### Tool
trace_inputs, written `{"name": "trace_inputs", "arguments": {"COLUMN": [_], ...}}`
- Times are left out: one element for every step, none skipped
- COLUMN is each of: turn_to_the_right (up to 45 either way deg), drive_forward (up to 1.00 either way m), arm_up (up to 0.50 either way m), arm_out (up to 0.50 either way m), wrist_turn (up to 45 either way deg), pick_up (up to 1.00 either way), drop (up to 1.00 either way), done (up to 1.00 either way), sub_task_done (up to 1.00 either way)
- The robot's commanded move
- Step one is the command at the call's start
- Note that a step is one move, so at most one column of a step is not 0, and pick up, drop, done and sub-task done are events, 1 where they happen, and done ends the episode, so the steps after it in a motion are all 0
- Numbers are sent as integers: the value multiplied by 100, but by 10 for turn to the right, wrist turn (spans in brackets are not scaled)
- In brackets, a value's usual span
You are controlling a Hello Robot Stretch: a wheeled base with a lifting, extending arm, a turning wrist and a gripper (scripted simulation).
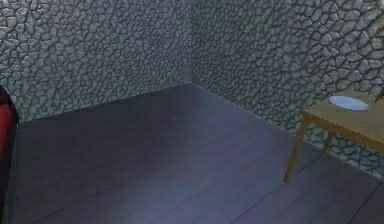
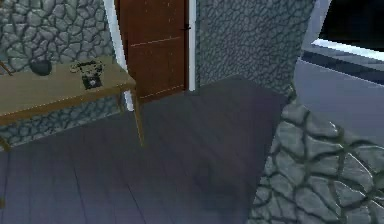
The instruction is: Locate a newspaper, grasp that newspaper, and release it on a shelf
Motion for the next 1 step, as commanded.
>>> {"name": "trace_inputs", "arguments": {"turn_to_the_right": [0], "drive_forward": [50], "arm_up": [0], "arm_out": [0], "wrist_turn": [0], "pick_up": [0], "drop": [0], "done": [0], "sub_task_done": [0]}}
